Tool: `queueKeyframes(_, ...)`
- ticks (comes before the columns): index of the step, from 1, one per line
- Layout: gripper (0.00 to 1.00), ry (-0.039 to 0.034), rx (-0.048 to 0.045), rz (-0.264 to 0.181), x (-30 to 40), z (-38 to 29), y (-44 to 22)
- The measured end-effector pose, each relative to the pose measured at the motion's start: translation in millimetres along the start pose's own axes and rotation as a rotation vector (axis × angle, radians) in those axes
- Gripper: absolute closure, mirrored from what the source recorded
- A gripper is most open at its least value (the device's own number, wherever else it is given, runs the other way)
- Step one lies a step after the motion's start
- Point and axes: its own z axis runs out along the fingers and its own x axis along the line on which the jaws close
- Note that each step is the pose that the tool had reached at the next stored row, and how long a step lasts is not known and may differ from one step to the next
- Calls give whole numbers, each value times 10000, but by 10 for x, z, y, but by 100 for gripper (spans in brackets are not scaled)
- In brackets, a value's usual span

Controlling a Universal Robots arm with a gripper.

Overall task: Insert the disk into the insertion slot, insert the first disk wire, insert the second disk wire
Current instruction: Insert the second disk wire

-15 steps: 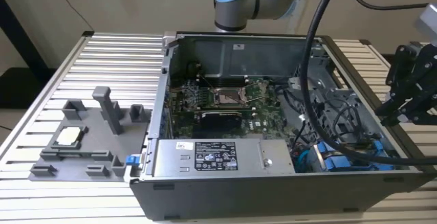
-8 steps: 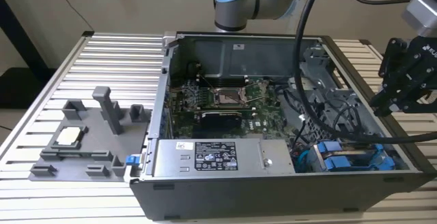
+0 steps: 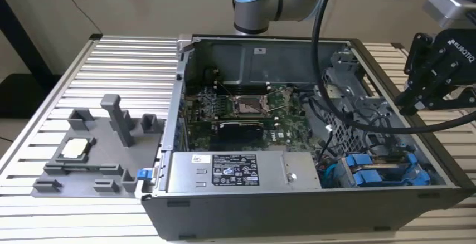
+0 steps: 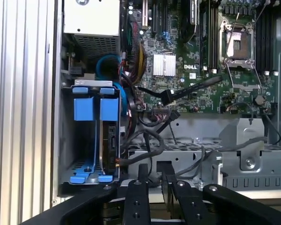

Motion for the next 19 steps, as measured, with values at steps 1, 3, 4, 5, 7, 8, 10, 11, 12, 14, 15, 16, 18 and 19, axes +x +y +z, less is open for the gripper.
queueKeyframes(1,73,1,0,2,-23,2,0)
queueKeyframes(3,73,0,1,7,-63,7,-1)
queueKeyframes(4,73,0,1,10,-79,9,-2)
queueKeyframes(5,73,-1,1,10,-86,10,-2)
queueKeyframes(7,73,-1,1,11,-86,11,-2)
queueKeyframes(8,73,0,1,10,-88,10,-2)
queueKeyframes(10,73,0,2,10,-95,12,12)
queueKeyframes(11,73,1,8,8,-100,14,35)
queueKeyframes(12,73,0,32,7,-107,19,72)
queueKeyframes(14,73,2,93,-1,-121,27,148)
queueKeyframes(15,73,1,129,-4,-127,32,188)
queueKeyframes(16,73,3,172,-9,-134,36,232)
queueKeyframes(18,73,4,256,-20,-144,45,313)
queueKeyframes(19,73,6,305,-24,-149,50,358)
